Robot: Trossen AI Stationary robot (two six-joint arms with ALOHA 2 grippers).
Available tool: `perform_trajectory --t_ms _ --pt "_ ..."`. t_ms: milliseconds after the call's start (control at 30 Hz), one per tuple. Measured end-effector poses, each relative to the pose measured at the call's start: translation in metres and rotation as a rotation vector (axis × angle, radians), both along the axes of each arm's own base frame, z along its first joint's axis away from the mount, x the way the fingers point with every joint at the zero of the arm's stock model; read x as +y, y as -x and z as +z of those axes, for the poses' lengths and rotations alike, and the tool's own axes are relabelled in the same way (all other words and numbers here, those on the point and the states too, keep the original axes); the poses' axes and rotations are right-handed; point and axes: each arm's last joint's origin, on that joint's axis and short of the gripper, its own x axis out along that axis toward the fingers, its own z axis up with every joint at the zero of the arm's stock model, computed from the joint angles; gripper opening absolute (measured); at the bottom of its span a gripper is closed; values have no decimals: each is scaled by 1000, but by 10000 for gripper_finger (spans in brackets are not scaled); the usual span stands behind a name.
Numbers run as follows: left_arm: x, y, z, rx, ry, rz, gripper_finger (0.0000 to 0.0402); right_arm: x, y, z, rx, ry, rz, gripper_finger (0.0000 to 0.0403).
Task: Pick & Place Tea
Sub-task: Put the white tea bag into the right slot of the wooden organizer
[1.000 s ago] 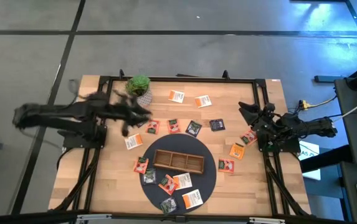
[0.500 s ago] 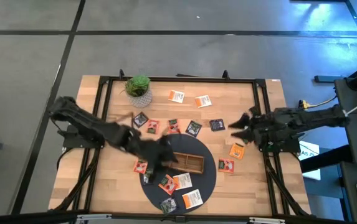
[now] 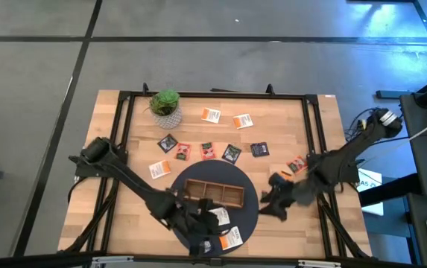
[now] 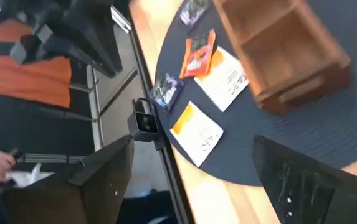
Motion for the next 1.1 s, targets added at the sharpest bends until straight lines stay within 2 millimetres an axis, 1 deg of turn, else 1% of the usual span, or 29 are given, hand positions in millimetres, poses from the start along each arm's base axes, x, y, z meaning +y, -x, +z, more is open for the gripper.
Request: perform_trajectory --t_ms 100,267,400,500,600,733,967,1100 --pt "-4 -11 -17 -19 7 19 6 22 -4 -14 -12 -29 -18 325" --pt "-4 -26 -46 -4 11 42 2 48 -16 -40 -43 -60 -8 325" --pt "-5 -36 -67 22 68 6 2 62 -26 -62 -66 -85 -3 325" --pt "-7 -39 -78 53 99 -30 2 68 -32 -78 -67 -93 0 325" --pt "-8 -38 -83 74 100 -28 2 72 -36 -92 -52 -107 -11 325" --pt "-10 -37 -83 74 104 -30 2 76 -39 -105 -24 -133 -22 325" --pt "-11 -37 -83 72 109 -24 1 91 -53 -113 9 -125 -5 325" --pt "-10 -37 -83 72 102 -17 2 93 -55 -116 57 -78 -11 325"
